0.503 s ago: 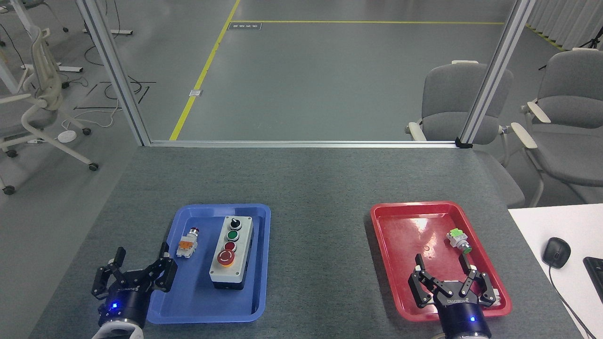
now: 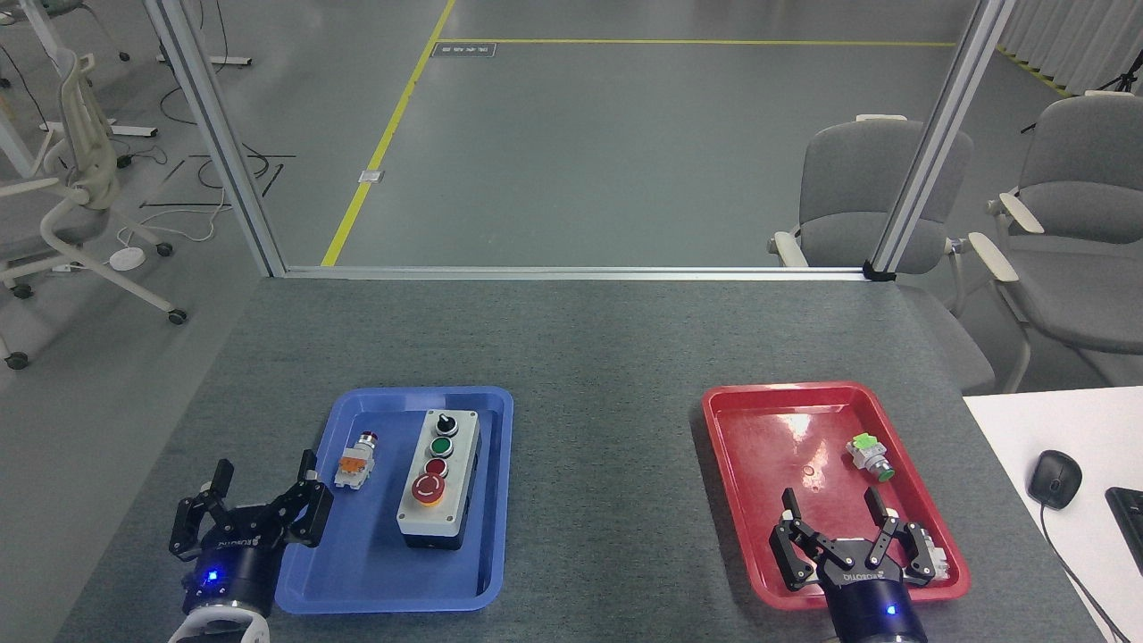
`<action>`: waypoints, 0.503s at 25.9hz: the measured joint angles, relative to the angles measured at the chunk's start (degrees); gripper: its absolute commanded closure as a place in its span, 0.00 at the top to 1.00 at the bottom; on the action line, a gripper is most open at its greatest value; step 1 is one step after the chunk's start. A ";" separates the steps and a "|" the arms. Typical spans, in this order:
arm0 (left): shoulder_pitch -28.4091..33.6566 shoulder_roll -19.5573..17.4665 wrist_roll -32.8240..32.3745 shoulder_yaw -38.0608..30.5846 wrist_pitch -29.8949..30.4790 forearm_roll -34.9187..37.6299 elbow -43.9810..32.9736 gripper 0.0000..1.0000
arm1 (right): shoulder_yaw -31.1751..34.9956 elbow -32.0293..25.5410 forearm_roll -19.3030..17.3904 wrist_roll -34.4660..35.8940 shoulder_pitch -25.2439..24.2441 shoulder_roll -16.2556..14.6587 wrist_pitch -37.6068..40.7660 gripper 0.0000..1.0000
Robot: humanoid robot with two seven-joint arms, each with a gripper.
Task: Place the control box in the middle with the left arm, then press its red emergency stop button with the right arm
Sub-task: 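Move the left gripper toward the grey control box in the blue tray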
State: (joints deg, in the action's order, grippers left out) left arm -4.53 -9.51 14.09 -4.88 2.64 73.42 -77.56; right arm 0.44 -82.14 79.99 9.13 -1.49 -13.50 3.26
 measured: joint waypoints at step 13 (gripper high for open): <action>9.60 2.75 0.63 10.31 -3.99 4.94 -7.46 0.99 | 0.59 0.00 -0.89 -0.17 0.07 -0.44 0.04 0.98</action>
State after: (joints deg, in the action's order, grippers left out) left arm 5.06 -6.75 14.72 5.43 -1.36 78.36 -85.02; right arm 1.02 -82.14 79.10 8.96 -1.42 -13.94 3.30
